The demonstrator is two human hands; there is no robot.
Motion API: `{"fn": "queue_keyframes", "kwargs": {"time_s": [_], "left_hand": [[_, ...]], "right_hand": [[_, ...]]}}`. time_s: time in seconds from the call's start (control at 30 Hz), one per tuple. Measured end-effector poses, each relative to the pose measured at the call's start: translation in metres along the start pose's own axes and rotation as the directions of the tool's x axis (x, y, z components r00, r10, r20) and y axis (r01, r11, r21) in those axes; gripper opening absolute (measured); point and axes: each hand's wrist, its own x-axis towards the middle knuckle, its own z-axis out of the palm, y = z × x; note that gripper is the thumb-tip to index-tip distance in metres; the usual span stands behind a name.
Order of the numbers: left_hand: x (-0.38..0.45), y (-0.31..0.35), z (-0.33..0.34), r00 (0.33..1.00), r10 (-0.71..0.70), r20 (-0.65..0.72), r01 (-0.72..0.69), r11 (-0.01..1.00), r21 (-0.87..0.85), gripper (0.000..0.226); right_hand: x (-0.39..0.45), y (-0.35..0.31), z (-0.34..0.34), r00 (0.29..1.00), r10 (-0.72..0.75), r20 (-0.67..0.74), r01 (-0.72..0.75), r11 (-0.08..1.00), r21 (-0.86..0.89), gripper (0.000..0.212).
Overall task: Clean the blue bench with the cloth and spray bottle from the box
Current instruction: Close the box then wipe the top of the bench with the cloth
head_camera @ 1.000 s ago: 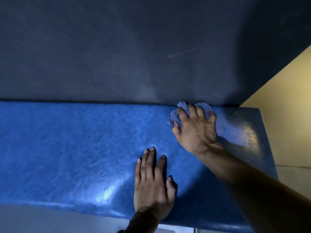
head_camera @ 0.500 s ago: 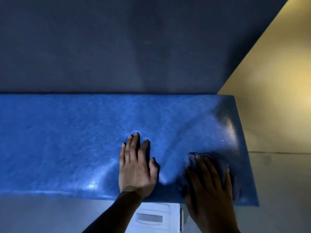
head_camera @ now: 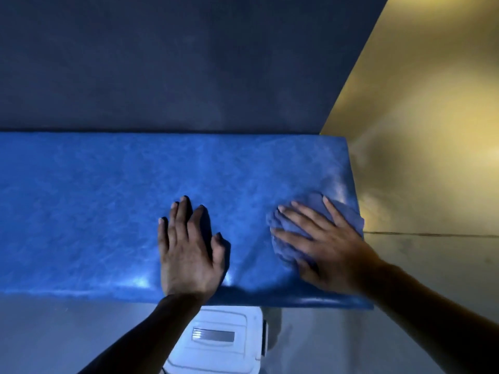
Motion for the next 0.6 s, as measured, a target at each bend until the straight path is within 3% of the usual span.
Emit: {"fn": "queue_keyframes", "kwargs": {"time_s": [0.17, 0.27, 0.43, 0.6], "left_hand": [[0.001, -0.002, 0.007, 0.998, 0.000, -0.056, 0.000, 1.000, 0.009, 0.069], [0.002, -0.002, 0.008, 0.998, 0.000, -0.066, 0.001, 1.000, 0.013, 0.069], [0.002, -0.003, 0.007, 0.998, -0.008, -0.057, 0.009, 1.000, 0.013, 0.069], [-0.001, -0.003, 0.005, 0.999, -0.014, -0.047, 0.015, 1.000, 0.013, 0.067]], "right_hand": [[0.054, 0.056, 0.000, 0.963, 0.265, -0.044, -0.263, 0.963, 0.053, 0.064], [0.076, 0.070, 0.006, 0.872, 0.484, -0.078, -0.464, 0.866, 0.186, 0.065], [0.088, 0.061, 0.010, 0.697, 0.714, -0.064, -0.671, 0.681, 0.294, 0.066], [0.050, 0.031, 0.016, 0.607, 0.785, -0.123, -0.726, 0.610, 0.317, 0.062]]}}
